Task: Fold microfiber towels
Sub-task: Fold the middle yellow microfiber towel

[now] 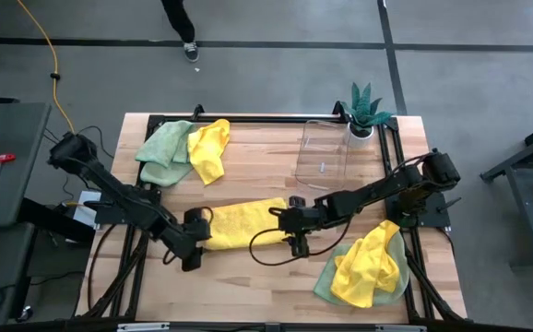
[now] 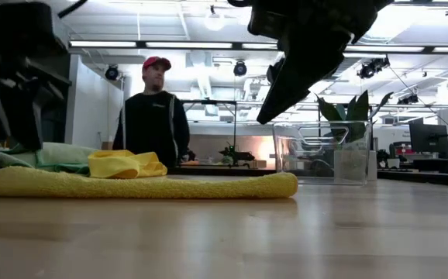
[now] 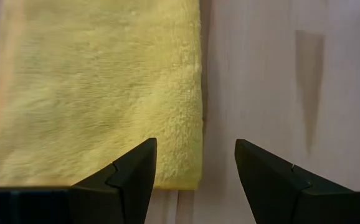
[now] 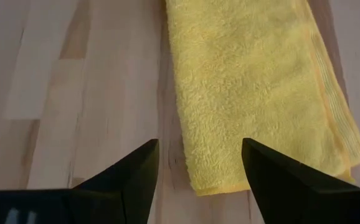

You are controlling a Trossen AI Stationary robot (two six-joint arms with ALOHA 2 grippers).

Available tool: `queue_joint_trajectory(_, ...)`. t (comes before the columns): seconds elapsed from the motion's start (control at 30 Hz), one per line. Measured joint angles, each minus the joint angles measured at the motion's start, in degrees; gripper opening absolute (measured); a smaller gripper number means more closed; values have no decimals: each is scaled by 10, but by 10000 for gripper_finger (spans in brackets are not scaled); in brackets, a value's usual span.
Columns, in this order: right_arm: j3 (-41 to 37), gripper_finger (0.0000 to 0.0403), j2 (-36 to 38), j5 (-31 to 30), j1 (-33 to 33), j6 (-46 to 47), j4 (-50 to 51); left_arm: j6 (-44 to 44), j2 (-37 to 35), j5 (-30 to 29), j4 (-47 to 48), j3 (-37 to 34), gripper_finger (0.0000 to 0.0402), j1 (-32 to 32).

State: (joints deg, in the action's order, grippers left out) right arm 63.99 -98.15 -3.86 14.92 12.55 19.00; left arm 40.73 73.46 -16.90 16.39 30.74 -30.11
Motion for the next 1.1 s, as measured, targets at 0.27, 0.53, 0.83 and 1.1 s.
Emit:
queue_joint_trajectory(0.27,0,222,0,-20,0,-12,0,5,94,28,-55,0,205,0)
queue_joint_trajectory(0.53,0,222,0,-20,-2,-38,1,4,122,22,-61,2,205,-14)
queue_joint_trajectory(0.83,0,222,-9,18,-1,-158,1,-30,117,26,-27,2,205,-38)
queue_joint_trajectory(1.1,0,222,-70,50,9,-205,-31,-28,117,23,-21,2,205,-45)
